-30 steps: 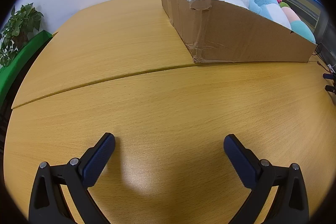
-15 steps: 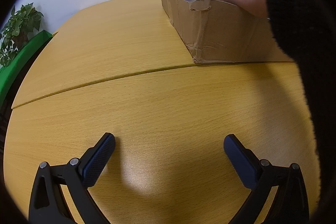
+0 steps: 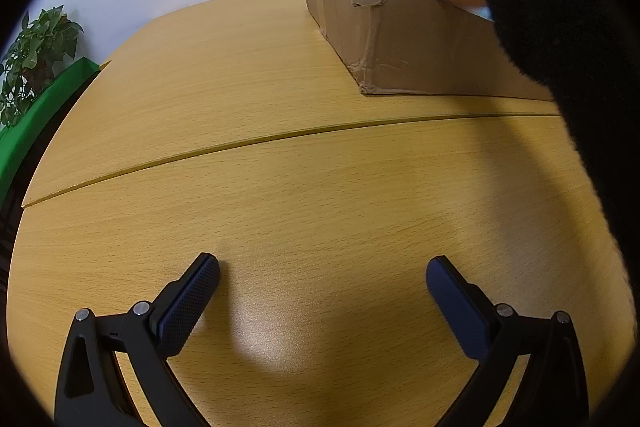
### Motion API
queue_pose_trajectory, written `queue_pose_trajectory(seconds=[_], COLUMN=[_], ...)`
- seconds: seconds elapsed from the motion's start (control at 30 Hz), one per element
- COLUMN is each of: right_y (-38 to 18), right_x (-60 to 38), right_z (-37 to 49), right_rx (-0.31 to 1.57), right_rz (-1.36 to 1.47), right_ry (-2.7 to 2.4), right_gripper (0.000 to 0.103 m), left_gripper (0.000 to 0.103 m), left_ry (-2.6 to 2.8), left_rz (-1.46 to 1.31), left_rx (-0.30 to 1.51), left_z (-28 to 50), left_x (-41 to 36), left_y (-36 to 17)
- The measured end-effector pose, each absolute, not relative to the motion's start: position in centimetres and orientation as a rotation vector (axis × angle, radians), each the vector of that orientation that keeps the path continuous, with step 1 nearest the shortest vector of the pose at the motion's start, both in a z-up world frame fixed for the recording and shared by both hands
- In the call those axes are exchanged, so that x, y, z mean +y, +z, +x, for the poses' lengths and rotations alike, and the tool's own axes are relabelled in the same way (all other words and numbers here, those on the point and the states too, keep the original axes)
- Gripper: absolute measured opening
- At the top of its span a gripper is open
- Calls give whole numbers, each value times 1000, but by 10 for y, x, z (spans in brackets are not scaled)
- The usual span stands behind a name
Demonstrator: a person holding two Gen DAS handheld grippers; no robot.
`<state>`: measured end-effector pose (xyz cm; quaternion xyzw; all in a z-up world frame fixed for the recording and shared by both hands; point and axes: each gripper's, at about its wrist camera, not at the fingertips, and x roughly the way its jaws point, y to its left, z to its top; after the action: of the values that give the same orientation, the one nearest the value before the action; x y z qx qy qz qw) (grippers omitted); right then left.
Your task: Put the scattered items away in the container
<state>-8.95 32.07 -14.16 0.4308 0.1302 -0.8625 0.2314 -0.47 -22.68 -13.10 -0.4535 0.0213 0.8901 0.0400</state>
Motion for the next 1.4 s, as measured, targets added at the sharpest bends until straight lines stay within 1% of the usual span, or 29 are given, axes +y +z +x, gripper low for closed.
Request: queue_pose_trajectory(seconds=[1.4], right_y=[-142], right_x=[321], right_z=[-90], right_rx=[359], right_rz=[1184], right_ry=[-2371], right_gripper=[103], left_gripper=[103], left_ry=[2725], left_rz=[-1387], left_rx=[69], left_z=[1], left_x=[-221], left_y=[-127])
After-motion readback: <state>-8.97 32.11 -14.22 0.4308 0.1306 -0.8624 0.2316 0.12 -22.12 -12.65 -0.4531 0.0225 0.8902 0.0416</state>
